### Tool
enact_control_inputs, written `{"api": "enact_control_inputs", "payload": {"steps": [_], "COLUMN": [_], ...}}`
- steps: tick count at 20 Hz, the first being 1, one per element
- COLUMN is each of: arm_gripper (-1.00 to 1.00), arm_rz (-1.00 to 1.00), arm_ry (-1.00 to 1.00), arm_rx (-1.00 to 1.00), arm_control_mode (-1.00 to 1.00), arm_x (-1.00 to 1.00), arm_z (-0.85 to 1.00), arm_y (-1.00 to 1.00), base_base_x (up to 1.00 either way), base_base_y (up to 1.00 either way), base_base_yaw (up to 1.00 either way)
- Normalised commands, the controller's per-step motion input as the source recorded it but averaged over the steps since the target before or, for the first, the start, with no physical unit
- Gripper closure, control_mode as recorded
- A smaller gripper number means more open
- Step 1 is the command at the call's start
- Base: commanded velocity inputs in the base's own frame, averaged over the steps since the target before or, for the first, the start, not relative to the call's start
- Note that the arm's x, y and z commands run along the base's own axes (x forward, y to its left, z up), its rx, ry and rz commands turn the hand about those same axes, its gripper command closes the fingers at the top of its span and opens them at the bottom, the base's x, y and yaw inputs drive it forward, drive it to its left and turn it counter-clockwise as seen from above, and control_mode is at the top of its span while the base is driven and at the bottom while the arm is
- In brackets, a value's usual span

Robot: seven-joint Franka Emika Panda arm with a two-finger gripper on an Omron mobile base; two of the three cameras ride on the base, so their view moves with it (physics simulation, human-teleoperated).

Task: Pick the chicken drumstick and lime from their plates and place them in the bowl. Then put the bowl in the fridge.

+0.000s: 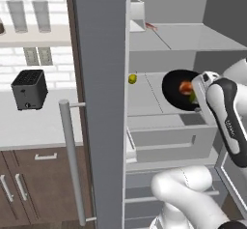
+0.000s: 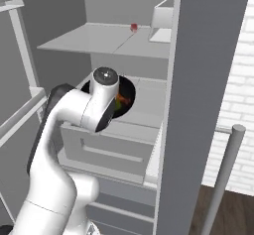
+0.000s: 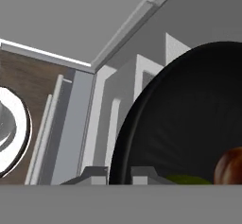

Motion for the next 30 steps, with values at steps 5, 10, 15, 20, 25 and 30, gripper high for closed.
{"api": "enact_control_inputs", "payload": {"steps": [5,10,15,20,25,30], "arm_gripper": [1.00,1.00,1.00,1.00,1.00,1.00], "arm_rz": [0.00,0.00,0.00,0.00,0.00,0.03], "arm_ry": [0.07,0.00,0.00,0.05,0.05,0.01], "arm_rx": [0.00,0.00,0.00,0.00,0.00,0.00], "arm_control_mode": [-1.00,-1.00,-1.00,-1.00,-1.00,-1.00], "arm_x": [0.83,0.74,0.41,0.49,0.67,0.66], "arm_z": [-0.44,-0.37,-0.45,-0.39,-0.35,-0.42], "arm_y": [-0.26,-0.12,-0.02,0.00,0.00,0.00], "base_base_x": [0.00,0.00,0.00,0.00,0.00,0.00], "base_base_y": [0.00,0.00,0.00,0.00,0.00,0.00], "base_base_yaw": [0.00,0.00,0.00,0.00,0.00,0.00]}}
